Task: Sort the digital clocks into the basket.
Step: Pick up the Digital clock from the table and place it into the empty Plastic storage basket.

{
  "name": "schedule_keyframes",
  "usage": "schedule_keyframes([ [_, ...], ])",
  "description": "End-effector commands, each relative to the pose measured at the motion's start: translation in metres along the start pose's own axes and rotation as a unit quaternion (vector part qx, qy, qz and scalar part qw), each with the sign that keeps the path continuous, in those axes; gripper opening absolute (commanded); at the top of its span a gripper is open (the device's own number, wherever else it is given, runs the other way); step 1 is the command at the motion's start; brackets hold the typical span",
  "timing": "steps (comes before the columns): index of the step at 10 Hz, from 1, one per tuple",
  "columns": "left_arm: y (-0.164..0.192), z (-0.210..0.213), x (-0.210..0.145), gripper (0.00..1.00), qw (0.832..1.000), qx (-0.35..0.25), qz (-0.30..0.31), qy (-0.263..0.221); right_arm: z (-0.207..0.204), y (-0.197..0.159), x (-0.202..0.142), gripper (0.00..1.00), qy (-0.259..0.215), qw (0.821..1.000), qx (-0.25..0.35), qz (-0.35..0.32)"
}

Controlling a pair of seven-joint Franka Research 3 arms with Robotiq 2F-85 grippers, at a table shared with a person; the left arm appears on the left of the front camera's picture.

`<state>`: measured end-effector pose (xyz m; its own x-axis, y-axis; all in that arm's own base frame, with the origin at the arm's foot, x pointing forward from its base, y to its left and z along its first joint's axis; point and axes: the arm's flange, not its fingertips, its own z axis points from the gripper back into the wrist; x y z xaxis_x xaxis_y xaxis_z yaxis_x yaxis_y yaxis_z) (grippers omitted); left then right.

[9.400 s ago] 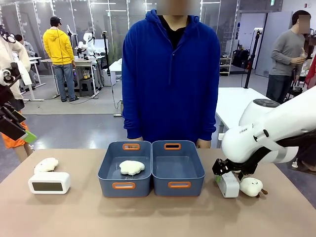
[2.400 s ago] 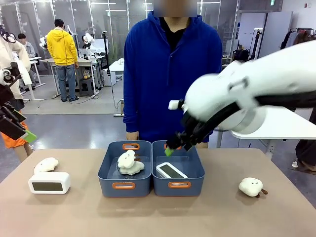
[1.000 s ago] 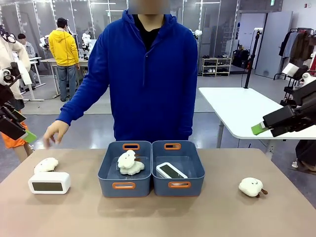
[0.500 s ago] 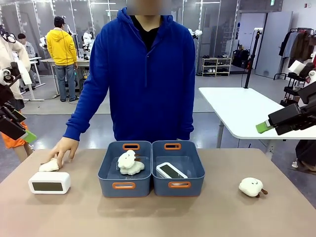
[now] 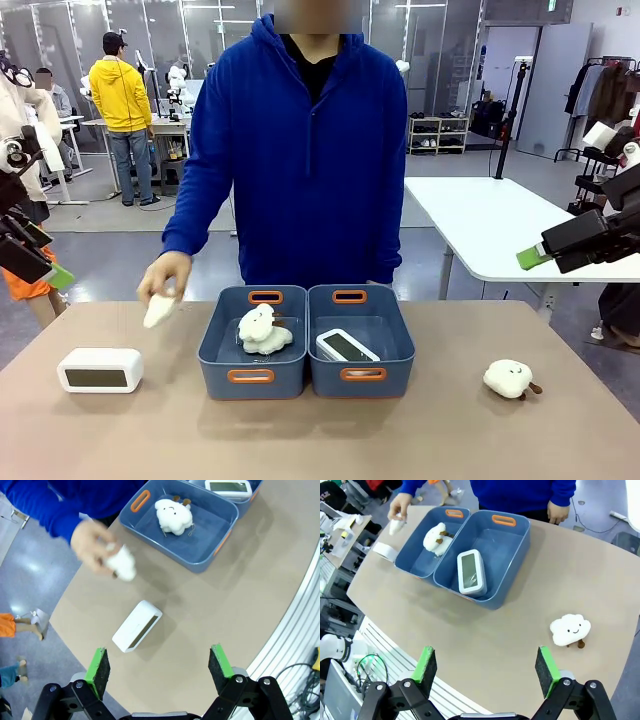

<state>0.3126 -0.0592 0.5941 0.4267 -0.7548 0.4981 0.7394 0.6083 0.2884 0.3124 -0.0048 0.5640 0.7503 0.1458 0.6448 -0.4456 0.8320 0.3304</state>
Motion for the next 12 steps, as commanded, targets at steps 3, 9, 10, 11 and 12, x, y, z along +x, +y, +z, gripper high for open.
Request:
schedule_keyframes([
  [3,0.013,-0.005,-0.009,1.00,0.999,-0.002,0.020,0.027,0.000,0.001,-0.001,1.00,-0.001,1.000,-0.008,-0.008],
  [9,0.103,-0.091,-0.060,1.00,0.949,-0.195,-0.233,0.090,0.000,0.001,-0.001,1.00,-0.001,1.000,-0.008,-0.008],
  [10,0.112,-0.115,-0.061,1.00,0.946,-0.195,-0.221,0.134,0.000,0.001,-0.001,1.00,-0.001,1.000,-0.008,-0.008],
  [11,0.114,-0.133,-0.058,1.00,0.941,-0.216,-0.219,0.144,0.000,0.001,-0.001,1.00,-0.001,1.000,-0.008,-0.008],
  [12,0.120,-0.145,-0.055,1.00,0.943,-0.223,-0.208,0.133,0.000,0.001,-0.001,1.00,-0.001,1.000,-0.008,-0.008],
])
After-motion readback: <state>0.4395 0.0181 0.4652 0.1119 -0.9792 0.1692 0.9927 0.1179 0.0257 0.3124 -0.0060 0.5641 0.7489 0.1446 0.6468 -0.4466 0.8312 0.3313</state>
